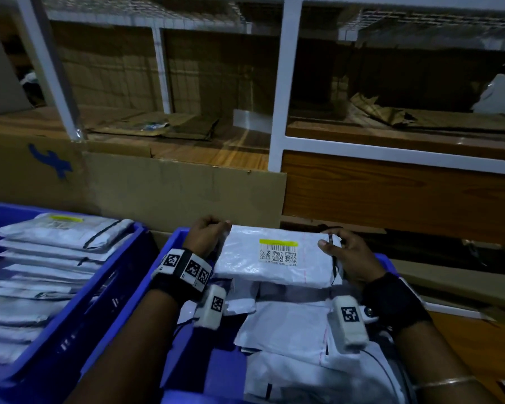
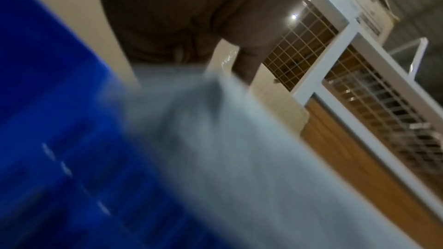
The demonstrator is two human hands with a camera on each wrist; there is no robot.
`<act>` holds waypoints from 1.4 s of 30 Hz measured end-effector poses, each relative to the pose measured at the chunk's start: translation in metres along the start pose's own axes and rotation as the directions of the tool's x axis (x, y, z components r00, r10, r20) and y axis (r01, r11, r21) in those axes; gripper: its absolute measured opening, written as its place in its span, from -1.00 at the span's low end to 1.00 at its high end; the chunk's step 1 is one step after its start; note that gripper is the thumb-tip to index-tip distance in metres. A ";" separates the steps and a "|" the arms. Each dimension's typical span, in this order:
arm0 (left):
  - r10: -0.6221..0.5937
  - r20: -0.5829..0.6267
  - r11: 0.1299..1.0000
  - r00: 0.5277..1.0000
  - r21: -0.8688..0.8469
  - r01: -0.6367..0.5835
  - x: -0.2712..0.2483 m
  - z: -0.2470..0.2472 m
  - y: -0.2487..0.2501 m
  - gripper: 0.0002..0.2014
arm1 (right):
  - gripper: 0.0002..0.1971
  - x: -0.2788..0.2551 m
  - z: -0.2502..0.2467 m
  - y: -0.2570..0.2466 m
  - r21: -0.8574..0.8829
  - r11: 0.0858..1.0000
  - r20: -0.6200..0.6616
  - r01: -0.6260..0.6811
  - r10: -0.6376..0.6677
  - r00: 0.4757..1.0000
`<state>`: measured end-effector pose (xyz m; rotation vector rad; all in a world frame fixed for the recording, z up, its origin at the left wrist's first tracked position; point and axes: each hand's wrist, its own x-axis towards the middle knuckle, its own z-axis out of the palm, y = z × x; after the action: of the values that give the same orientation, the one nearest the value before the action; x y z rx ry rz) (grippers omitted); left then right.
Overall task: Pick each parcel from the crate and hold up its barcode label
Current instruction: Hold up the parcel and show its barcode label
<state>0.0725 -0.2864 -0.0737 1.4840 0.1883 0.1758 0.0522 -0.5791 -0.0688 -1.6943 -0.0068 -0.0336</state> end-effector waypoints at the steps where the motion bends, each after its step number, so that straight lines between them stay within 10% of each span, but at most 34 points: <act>1: -0.012 -0.002 1.000 1.000 0.002 0.012 0.003 -0.003 0.002 -0.76 | -0.86 0.000 0.003 -0.002 -0.010 1.000 0.018 -0.019 0.019 1.000; 14: -0.066 0.195 0.997 0.979 0.059 0.056 0.018 -0.032 0.018 -0.73 | -0.81 0.032 0.074 -0.032 -0.361 0.933 0.361 0.006 0.133 0.923; 20: -0.117 0.174 0.993 0.978 -0.009 0.120 0.012 -0.036 0.023 -0.81 | -0.93 0.035 0.098 -0.024 -0.461 0.887 0.240 -0.021 0.147 0.960; 29: -0.196 0.203 0.979 0.959 0.095 0.180 0.006 -0.032 0.022 -0.85 | -0.73 0.032 0.104 -0.001 -0.825 0.560 0.219 0.077 0.192 0.957; 42: -0.192 0.183 0.981 0.964 0.060 0.184 0.007 -0.029 0.007 -0.81 | -0.62 0.026 0.133 -0.008 -0.911 0.299 0.340 0.282 0.162 0.926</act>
<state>0.0728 -0.2565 -0.0690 1.5067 0.1794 -0.1228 0.0807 -0.4462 -0.0768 -2.9427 -0.4401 0.3058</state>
